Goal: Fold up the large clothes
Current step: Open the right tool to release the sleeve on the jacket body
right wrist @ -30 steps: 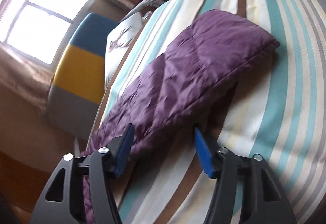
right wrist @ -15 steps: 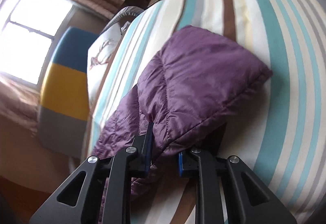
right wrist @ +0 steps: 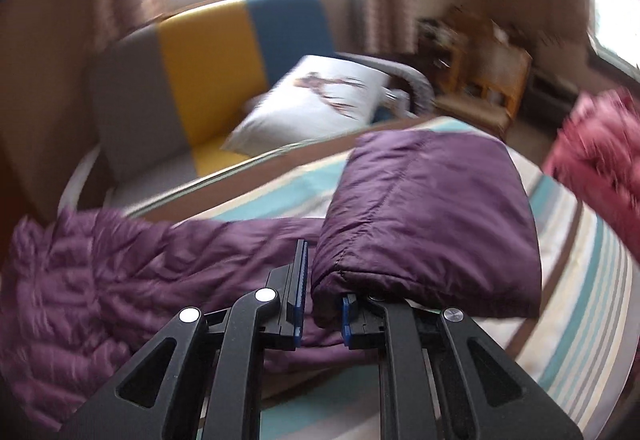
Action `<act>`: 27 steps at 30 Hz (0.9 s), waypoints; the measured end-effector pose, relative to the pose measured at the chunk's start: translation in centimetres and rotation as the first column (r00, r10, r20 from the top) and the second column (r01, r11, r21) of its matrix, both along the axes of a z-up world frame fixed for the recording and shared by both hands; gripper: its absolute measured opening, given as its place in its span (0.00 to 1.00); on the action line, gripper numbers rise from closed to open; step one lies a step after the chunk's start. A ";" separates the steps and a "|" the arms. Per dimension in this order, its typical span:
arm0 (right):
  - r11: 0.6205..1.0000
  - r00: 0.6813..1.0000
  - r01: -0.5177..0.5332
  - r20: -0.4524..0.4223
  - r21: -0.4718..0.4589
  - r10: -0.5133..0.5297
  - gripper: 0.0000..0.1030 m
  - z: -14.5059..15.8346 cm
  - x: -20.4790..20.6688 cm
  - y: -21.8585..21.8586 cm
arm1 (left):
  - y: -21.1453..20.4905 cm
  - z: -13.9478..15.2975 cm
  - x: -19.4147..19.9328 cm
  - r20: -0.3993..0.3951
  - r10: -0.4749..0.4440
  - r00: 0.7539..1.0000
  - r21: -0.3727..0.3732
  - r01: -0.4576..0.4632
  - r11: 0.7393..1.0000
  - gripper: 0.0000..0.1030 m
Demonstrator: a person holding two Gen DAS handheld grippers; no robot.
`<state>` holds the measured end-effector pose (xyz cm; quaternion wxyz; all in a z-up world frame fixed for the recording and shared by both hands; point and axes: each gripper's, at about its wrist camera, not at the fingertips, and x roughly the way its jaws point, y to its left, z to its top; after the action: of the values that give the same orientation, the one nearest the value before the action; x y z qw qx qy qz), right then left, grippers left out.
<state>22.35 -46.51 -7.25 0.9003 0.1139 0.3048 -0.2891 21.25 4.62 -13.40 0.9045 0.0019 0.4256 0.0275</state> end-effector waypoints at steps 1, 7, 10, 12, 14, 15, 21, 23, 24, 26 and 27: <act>0.997 0.998 -0.057 -0.014 -0.047 0.056 0.13 0.1 0.8 2.3 | 0.0 0.0 0.0 0.000 0.000 1.000 -0.002 0.000 1.000 0.98; 0.943 0.962 -0.271 -0.081 -0.196 0.260 0.13 -0.6 2.7 11.4 | 0.2 0.0 0.0 -0.001 0.000 1.000 -0.014 0.000 1.000 0.98; 0.894 0.932 -0.362 -0.122 -0.263 0.341 0.11 -1.1 3.6 15.2 | 0.2 0.0 0.1 0.000 0.000 1.000 -0.018 0.000 1.000 0.98; 0.863 0.915 -0.404 -0.151 -0.303 0.375 0.07 -1.4 3.9 17.7 | 0.2 0.0 0.1 0.000 0.000 1.000 -0.018 0.000 1.000 0.98; 0.828 0.890 -0.455 -0.172 -0.328 0.422 0.07 -1.7 4.3 19.6 | 0.2 0.0 0.1 0.000 0.000 1.000 -0.018 0.000 1.000 0.98; 0.809 0.878 -0.478 -0.185 -0.341 0.441 0.07 -1.9 4.5 20.6 | 0.2 0.0 0.1 0.000 0.000 1.000 -0.018 0.000 1.000 0.98; 0.687 0.788 -0.609 -0.208 -0.397 0.579 0.07 -2.3 4.2 25.4 | 0.2 0.0 0.1 0.000 0.000 1.000 -0.019 0.000 1.000 0.98; 0.623 0.737 -0.662 -0.211 -0.416 0.642 0.07 -2.1 3.8 27.0 | 0.2 -0.1 0.1 0.001 0.000 1.000 -0.019 0.000 1.000 0.98; 0.586 0.705 -0.691 -0.215 -0.423 0.676 0.07 -2.2 3.6 27.9 | 0.2 -0.1 0.1 0.000 0.000 1.000 -0.019 0.000 1.000 0.98; 0.502 0.622 -0.758 -0.232 -0.416 0.748 0.07 -2.3 3.2 29.7 | 0.2 -0.1 0.1 0.001 0.000 1.000 -0.018 0.000 1.000 0.98; 0.460 0.581 -0.789 -0.253 -0.407 0.773 0.07 -2.5 3.2 30.6 | 0.2 -0.1 0.0 0.001 0.000 1.000 -0.017 0.000 1.000 0.98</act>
<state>25.51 -15.92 -9.76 0.9245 -0.2687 0.2557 0.0877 21.29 4.86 -13.46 0.9048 -0.0057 0.4252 0.0242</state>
